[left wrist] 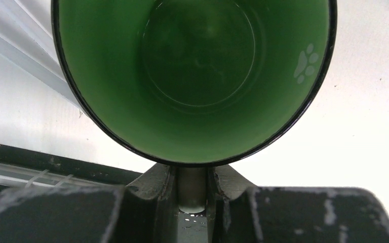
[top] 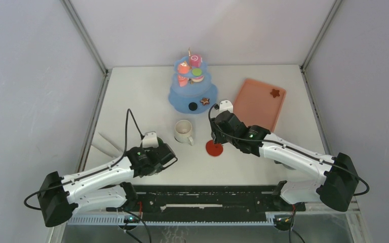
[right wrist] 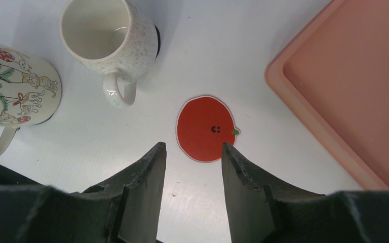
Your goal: Serve the afternoon tea
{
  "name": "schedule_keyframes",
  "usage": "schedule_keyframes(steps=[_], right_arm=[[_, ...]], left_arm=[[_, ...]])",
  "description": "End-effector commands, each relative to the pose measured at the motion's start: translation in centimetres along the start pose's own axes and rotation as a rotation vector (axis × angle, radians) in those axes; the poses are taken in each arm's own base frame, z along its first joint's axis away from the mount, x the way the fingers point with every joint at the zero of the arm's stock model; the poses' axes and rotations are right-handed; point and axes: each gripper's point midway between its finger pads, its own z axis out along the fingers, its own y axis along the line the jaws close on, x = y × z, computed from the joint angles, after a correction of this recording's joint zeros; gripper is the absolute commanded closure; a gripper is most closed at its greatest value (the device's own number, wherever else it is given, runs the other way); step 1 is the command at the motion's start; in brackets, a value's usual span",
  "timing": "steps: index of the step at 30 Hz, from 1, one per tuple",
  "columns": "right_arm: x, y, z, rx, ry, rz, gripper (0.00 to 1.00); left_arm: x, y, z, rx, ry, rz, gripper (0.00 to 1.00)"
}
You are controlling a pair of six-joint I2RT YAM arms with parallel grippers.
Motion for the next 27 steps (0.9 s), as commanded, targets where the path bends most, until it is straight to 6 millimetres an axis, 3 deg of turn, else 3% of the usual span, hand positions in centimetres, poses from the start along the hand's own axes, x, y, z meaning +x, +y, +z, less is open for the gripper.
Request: schedule_keyframes(steps=[1,7,11,15,22,27], right_arm=[[-1.5,0.7,-0.4,-0.026,-0.057,0.024,0.48],[-2.0,0.1,-0.6,-0.014,-0.070,0.031,0.47],[-3.0,-1.4,-1.2,0.016,-0.093,0.054,0.47],[-4.3,-3.2,-2.0,0.051,-0.129,0.088,0.45],[-5.7,-7.9,-3.5,0.159,-0.177,0.205,0.43],[-4.7,-14.3,-5.3,0.326,-0.182,0.408,0.41]], left_arm=[[0.2,-0.8,0.2,0.012,-0.003,-0.059,0.87],[-0.5,-0.4,-0.8,0.004,-0.018,-0.071,0.72],[-2.3,-0.6,-2.7,0.042,-0.055,-0.095,0.52],[-3.9,-0.2,-4.5,0.063,-0.088,-0.100,0.41],[-6.9,0.1,-8.2,0.131,-0.151,-0.117,0.36],[-10.0,-1.0,-11.1,0.231,-0.237,-0.143,0.28]])
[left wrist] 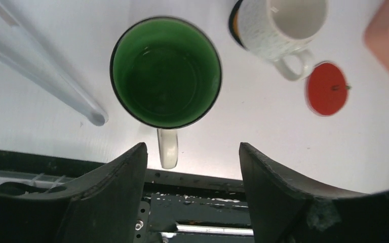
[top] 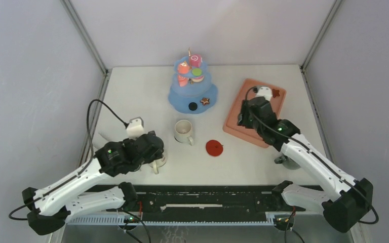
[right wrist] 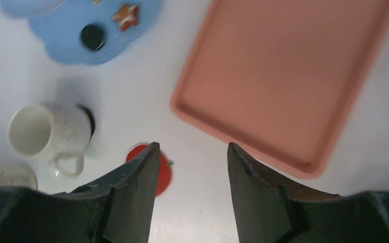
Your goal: Serve the afternoon tea
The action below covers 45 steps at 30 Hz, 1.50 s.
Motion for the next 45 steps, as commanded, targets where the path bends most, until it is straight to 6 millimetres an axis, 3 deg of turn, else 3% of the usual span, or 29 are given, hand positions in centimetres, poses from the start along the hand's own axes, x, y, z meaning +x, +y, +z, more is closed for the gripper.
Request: schedule_keyframes(steps=[1,5,8,13,17,23,32,39,41,45], right_arm=[[-1.4,-5.8,-1.4,0.156,-0.042,0.208,0.40],[0.4,-11.1,-2.6,0.318,-0.012,0.381,0.39],[2.5,-14.0,-3.7,0.424,0.029,0.490,0.38],[4.7,-15.4,-5.9,0.491,0.039,0.639,0.38],[6.7,-15.3,-7.3,0.535,0.085,0.753,0.37],[11.3,-16.7,-9.0,0.748,0.198,0.864,0.38],[14.0,-17.0,-6.1,0.790,0.237,0.981,0.37],[14.8,-18.8,-4.2,0.832,0.167,1.027,0.38],[14.7,-19.1,-3.6,0.825,0.166,1.031,0.42],[14.5,-20.0,-3.1,0.837,0.155,1.001,0.62]], left_arm=[[-4.4,-2.0,-2.7,0.105,-0.120,-0.012,0.27],[-6.5,-5.2,-3.3,0.201,-0.182,0.036,0.23],[-7.7,-8.3,-3.6,0.280,-0.212,0.088,0.19],[-8.8,-12.7,-3.3,0.358,-0.226,0.165,0.16],[-8.3,-14.5,-2.4,0.381,-0.213,0.222,0.14],[-7.6,-14.7,-1.3,0.362,-0.201,0.275,0.09],[-7.9,-13.2,-0.9,0.329,-0.215,0.323,0.05],[-7.9,-12.7,-0.4,0.326,-0.213,0.310,0.05],[-8.0,-12.7,-0.4,0.326,-0.214,0.308,0.05],[-8.0,-12.5,-0.4,0.323,-0.217,0.297,0.05]])
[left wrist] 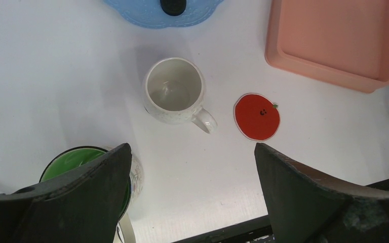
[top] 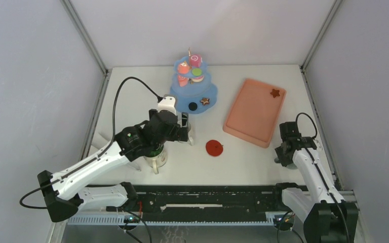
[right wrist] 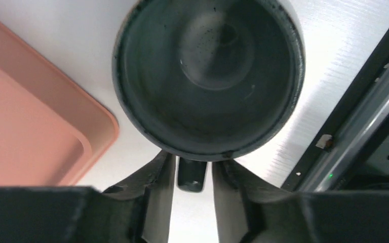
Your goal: Serve the afternoon tea
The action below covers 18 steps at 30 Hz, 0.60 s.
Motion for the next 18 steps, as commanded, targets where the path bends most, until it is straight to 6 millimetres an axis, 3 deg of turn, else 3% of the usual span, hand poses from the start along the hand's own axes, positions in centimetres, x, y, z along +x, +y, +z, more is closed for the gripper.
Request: schedule_keyframes(steps=[1,4,8,11,15,18], right_arm=[[-2.0,1.9,0.2,-0.065,-0.075,0.022,0.68],[-3.4,2.4,-0.8,-0.122,-0.120,0.013,1.00],[-5.3,3.5,-3.1,-0.223,-0.191,-0.019,1.00],[-5.9,5.6,-6.0,-0.376,-0.214,-0.144,1.00],[-4.6,10.5,-12.0,-0.720,-0.246,-0.408,1.00],[-2.7,13.0,-15.9,-0.865,-0.263,-0.556,1.00]], left_arm=[[-1.0,0.0,-0.3,0.017,-0.042,-0.020,0.05],[-0.9,0.1,-0.4,0.009,-0.043,-0.028,0.05],[-1.0,0.3,-0.5,0.005,-0.050,-0.038,0.05],[-1.3,0.6,-0.6,-0.009,-0.060,-0.042,0.05],[-1.8,1.6,-0.7,-0.040,-0.078,-0.063,0.05],[-2.1,2.8,-0.7,-0.069,-0.088,-0.110,0.05]])
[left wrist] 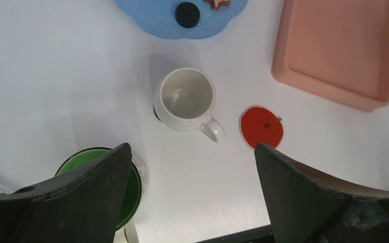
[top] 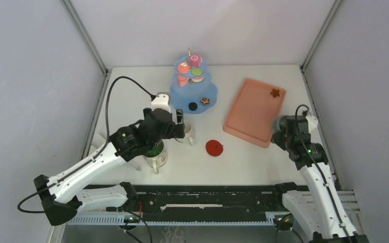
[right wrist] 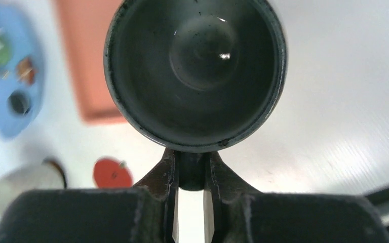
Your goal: Serve the afternoon tea
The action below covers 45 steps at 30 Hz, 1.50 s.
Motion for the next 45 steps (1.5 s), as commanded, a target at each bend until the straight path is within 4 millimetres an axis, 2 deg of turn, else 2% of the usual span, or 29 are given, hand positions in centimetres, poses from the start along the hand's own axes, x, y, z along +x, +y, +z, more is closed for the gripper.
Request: schedule_keyframes(steps=[1,4,6,8,13,17,22,32,45], right_arm=[[-4.0,10.4,-4.9,-0.401,-0.162,-0.253,1.00],[-1.4,14.3,-6.1,-0.491,-0.115,-0.430,1.00],[1.0,16.3,-6.4,-0.531,-0.077,-0.555,1.00],[4.4,17.9,-6.4,-0.564,-0.026,-0.692,1.00],[9.9,18.9,-5.7,-0.562,0.070,-0.875,1.00],[13.1,19.2,-5.3,-0.565,0.122,-0.944,1.00],[15.4,19.2,-4.5,-0.553,0.177,-0.973,1.00],[18.4,18.1,-3.0,-0.516,0.242,-1.039,1.00],[20.0,16.7,-1.1,-0.447,0.293,-1.074,1.00]], left_arm=[[-1.3,2.3,-0.3,-0.059,-0.061,-0.098,0.05],[-1.4,3.6,-0.4,-0.086,-0.071,-0.170,0.05],[-1.4,4.3,-0.4,-0.099,-0.076,-0.201,0.05],[-1.3,4.9,-0.6,-0.105,-0.082,-0.227,0.05],[-0.9,5.6,-0.7,-0.112,-0.078,-0.273,0.05],[-0.5,5.6,-0.6,-0.112,-0.066,-0.285,0.05],[-0.1,5.0,-0.2,-0.091,-0.041,-0.289,0.05],[0.2,5.0,0.0,-0.093,-0.037,-0.288,0.05],[0.7,5.1,0.1,-0.096,-0.028,-0.291,0.05]])
